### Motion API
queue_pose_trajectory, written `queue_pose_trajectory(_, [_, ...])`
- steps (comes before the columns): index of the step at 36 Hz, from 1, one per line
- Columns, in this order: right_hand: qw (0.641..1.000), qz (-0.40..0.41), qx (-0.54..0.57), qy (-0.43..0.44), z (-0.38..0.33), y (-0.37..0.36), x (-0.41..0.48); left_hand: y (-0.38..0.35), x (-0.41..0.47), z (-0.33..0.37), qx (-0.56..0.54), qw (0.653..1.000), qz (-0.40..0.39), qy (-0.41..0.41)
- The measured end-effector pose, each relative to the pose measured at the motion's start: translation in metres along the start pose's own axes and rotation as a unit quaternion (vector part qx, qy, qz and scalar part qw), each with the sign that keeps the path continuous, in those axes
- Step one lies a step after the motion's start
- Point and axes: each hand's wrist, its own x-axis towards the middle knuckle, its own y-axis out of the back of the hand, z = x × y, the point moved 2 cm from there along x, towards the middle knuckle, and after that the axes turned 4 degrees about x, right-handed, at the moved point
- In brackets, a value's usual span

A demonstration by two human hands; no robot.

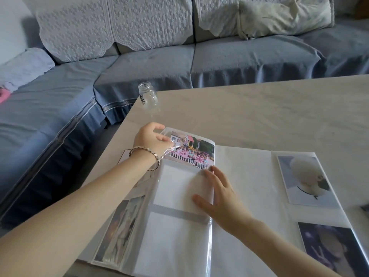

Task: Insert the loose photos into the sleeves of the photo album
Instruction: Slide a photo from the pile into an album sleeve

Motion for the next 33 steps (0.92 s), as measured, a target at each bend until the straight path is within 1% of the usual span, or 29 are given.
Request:
queue_pose_trajectory(8, [1.0, 0.004, 0.001, 0.006, 0.001, -0.001, 0.0, -0.001, 0.0, -0.004, -0.014, 1.0, 0.01, 0.0])
queue_pose_trajectory(11, [1.0, 0.003, 0.006, 0.006, 0.002, -0.002, 0.0, -0.002, 0.001, -0.005, -0.059, 0.998, 0.009, -0.007])
queue_pose_trajectory(14, [1.0, 0.003, 0.014, 0.009, 0.003, -0.001, 0.0, -0.002, 0.002, -0.006, -0.078, 0.997, 0.013, -0.022])
queue_pose_trajectory(17, [1.0, 0.006, 0.019, 0.01, 0.002, -0.001, 0.0, -0.003, 0.002, -0.007, -0.104, 0.994, -0.003, -0.03])
queue_pose_trajectory(21, [0.999, 0.016, 0.007, 0.032, 0.001, -0.002, 0.002, -0.005, 0.005, -0.016, -0.085, 0.996, 0.017, -0.003])
queue_pose_trajectory(23, [0.999, 0.01, -0.019, 0.041, 0.003, -0.002, 0.003, -0.012, 0.003, -0.023, -0.018, 1.0, 0.016, 0.005])
queue_pose_trajectory(24, [0.998, 0.005, -0.033, 0.044, 0.004, -0.001, 0.003, -0.018, 0.0, -0.025, 0.049, 0.999, 0.011, -0.009])
queue_pose_trajectory(25, [0.998, 0.005, -0.042, 0.051, 0.005, 0.0, 0.003, -0.025, -0.004, -0.026, 0.124, 0.991, 0.009, -0.039])
queue_pose_trajectory(26, [0.997, 0.007, -0.046, 0.059, 0.006, 0.0, 0.004, -0.032, -0.009, -0.025, 0.181, 0.979, 0.016, -0.089])
queue_pose_trajectory(27, [0.997, 0.007, -0.045, 0.066, 0.008, 0.001, 0.004, -0.039, -0.015, -0.023, 0.2, 0.968, 0.022, -0.149])
queue_pose_trajectory(28, [0.997, 0.001, -0.037, 0.07, 0.009, 0.001, 0.004, -0.048, -0.021, -0.021, 0.186, 0.959, 0.005, -0.213])
queue_pose_trajectory(30, [0.997, -0.011, -0.014, 0.074, 0.013, 0.005, 0.004, -0.066, -0.034, -0.017, 0.133, 0.937, -0.09, -0.311])
queue_pose_trajectory(31, [0.997, -0.016, 0.001, 0.072, 0.014, 0.008, 0.003, -0.074, -0.041, -0.016, 0.137, 0.922, -0.143, -0.332])
queue_pose_trajectory(32, [0.997, -0.017, 0.015, 0.067, 0.017, 0.011, 0.003, -0.082, -0.047, -0.018, 0.17, 0.907, -0.181, -0.34])
queue_pose_trajectory(33, [0.998, -0.013, 0.024, 0.065, 0.019, 0.014, 0.002, -0.088, -0.049, -0.023, 0.217, 0.895, -0.196, -0.338])
